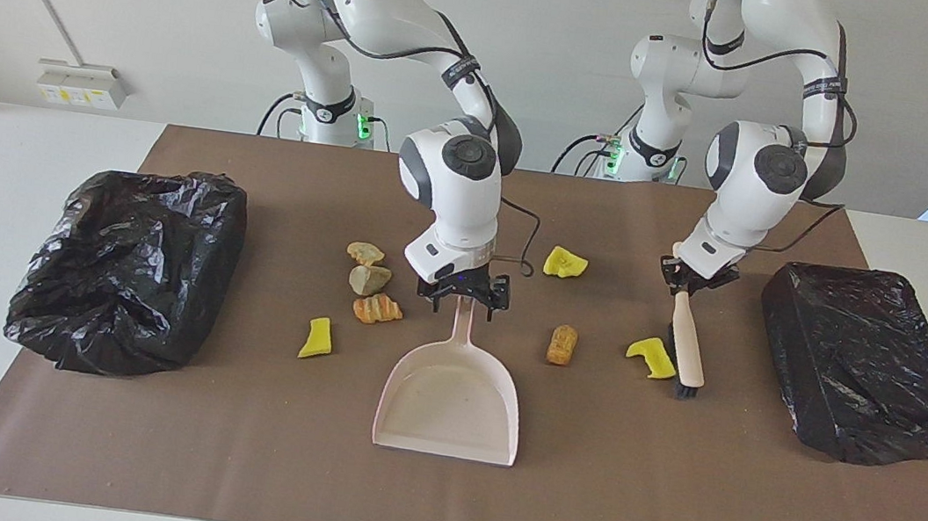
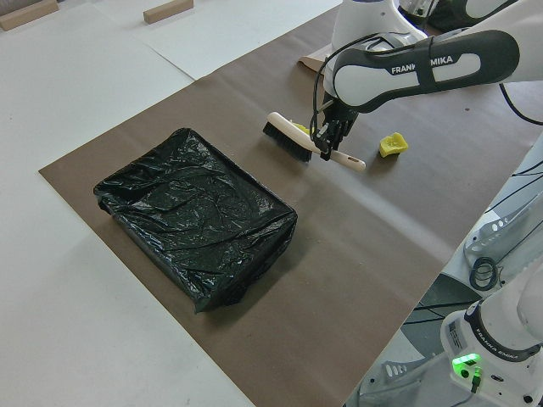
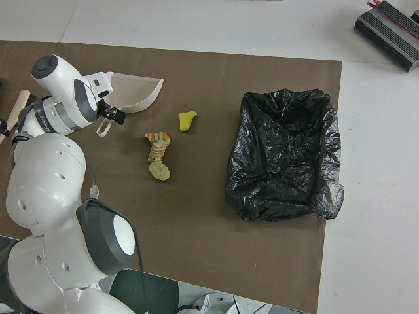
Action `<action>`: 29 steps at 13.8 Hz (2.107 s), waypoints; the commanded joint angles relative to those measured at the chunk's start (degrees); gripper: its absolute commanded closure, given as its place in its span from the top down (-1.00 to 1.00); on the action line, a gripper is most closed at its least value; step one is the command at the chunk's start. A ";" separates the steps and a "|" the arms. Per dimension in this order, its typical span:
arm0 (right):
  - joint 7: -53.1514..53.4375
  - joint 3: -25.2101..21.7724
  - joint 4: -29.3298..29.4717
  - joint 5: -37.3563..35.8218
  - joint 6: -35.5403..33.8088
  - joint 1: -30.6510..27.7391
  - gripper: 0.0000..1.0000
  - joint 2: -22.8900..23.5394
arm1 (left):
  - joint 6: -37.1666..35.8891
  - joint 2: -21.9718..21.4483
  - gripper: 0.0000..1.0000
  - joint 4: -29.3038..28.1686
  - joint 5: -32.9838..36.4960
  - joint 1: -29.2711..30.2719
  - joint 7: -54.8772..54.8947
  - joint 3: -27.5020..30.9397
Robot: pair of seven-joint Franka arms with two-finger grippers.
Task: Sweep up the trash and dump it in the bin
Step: 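Place the dustpan beside the scraps while the left gripper positions the brush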
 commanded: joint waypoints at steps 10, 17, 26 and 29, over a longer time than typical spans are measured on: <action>-9.04 0.31 -1.38 4.41 0.16 -1.81 -1.00 -1.88 | 5.60 3.76 -1.00 2.18 -0.08 -5.69 -8.39 0.23; -37.03 0.22 -13.85 4.05 -10.45 -5.24 -1.00 -22.43 | 5.77 3.85 -1.00 2.44 -1.92 -7.71 -9.44 0.23; -88.22 0.22 -22.83 2.03 -11.89 -6.12 -1.00 -28.35 | 5.86 3.59 -1.00 2.53 -2.45 -13.33 -13.40 0.14; -88.51 0.22 -23.17 -3.94 -10.66 -2.80 -1.00 -25.80 | 5.77 3.50 -1.00 2.44 -2.45 -13.42 -13.05 0.23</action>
